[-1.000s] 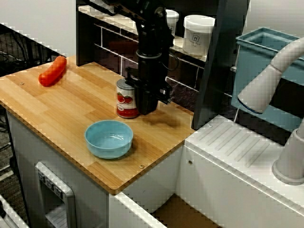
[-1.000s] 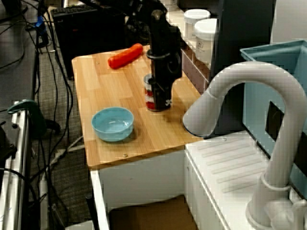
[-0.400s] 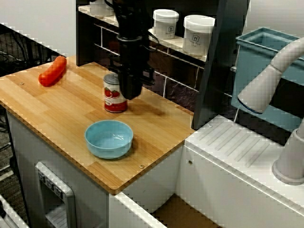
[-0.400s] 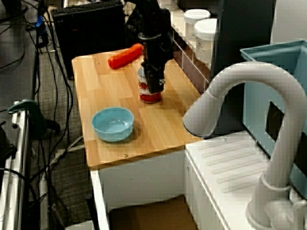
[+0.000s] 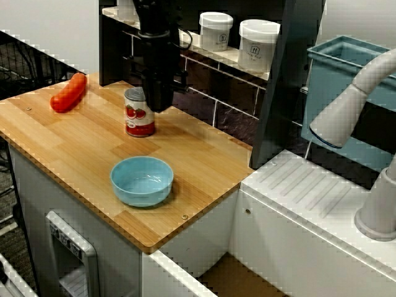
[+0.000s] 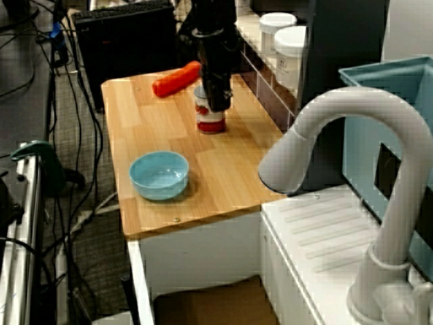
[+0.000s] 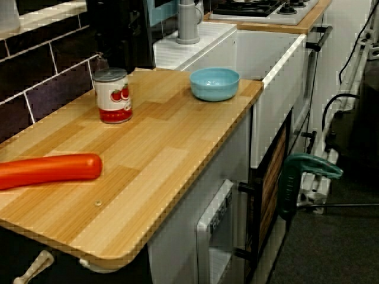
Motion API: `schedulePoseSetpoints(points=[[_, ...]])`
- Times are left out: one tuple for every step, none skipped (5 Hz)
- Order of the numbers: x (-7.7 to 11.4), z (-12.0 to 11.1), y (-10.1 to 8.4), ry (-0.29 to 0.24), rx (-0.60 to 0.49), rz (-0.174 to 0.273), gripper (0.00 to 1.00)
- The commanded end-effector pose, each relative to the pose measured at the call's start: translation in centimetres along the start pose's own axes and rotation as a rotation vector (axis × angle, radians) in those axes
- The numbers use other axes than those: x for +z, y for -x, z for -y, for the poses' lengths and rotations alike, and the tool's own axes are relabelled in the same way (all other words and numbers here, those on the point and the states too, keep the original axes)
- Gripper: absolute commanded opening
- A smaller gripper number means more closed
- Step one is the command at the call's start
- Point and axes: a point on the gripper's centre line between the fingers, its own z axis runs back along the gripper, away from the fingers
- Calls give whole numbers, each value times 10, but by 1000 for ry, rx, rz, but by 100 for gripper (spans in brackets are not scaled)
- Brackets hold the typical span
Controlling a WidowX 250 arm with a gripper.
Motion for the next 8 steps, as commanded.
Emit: schedulePoseSetpoints(points=[[20,-31,-2,-7,33,87,0],[17,-42,6,-10,52,88,0],[18,-55,12,-5,72,91,0],[19,-68,16,2,100,95,0],[19,-79,14,10,120,91,0],[21,-88,12,20,134,85,0],[22,-90,14,27,131,79,0],[30,-87,18,42,122,89,0]])
